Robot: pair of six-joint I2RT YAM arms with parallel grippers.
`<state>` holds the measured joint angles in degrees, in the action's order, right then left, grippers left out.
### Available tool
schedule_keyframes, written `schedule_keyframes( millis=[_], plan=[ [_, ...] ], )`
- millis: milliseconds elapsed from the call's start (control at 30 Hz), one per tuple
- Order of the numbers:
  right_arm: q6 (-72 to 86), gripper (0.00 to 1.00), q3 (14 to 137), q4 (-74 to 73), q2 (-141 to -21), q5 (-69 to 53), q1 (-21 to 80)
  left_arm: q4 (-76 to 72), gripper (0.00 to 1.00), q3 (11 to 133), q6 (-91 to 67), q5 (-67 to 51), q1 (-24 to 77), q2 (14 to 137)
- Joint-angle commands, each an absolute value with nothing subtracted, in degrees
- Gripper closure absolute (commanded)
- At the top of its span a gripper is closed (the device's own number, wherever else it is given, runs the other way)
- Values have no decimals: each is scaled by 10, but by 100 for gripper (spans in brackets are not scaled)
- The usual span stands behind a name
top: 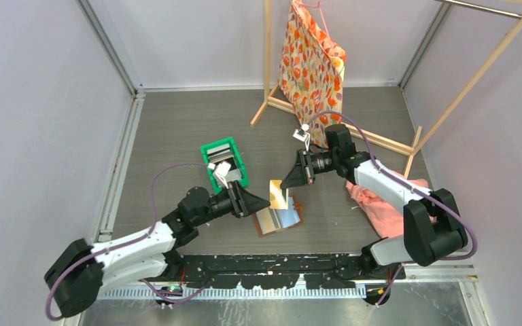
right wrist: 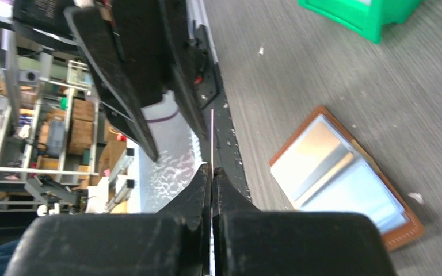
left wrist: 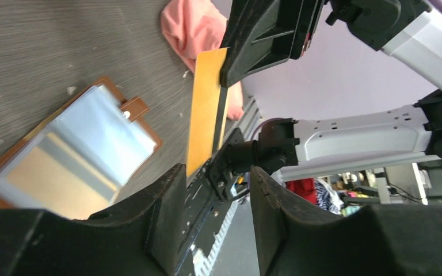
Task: Put the credit cards into the card holder
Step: Insert the credit card into the card holder.
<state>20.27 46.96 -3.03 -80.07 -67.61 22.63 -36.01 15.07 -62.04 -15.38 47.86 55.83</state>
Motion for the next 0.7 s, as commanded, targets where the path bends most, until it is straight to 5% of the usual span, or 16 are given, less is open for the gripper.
schedule_keyframes(
  millis=[0,200,667],
  plan=[
    [63,99,497,-198,-806,-616,223,-154,53,160,-584,-90,475,449],
    [55,99,488,-207,-853,-548,240,-117,58,111,-629,-59,475,393],
    [108,99,480,-143,-910,-448,251,-286,66,109,-654,-74,495,589]
  ],
)
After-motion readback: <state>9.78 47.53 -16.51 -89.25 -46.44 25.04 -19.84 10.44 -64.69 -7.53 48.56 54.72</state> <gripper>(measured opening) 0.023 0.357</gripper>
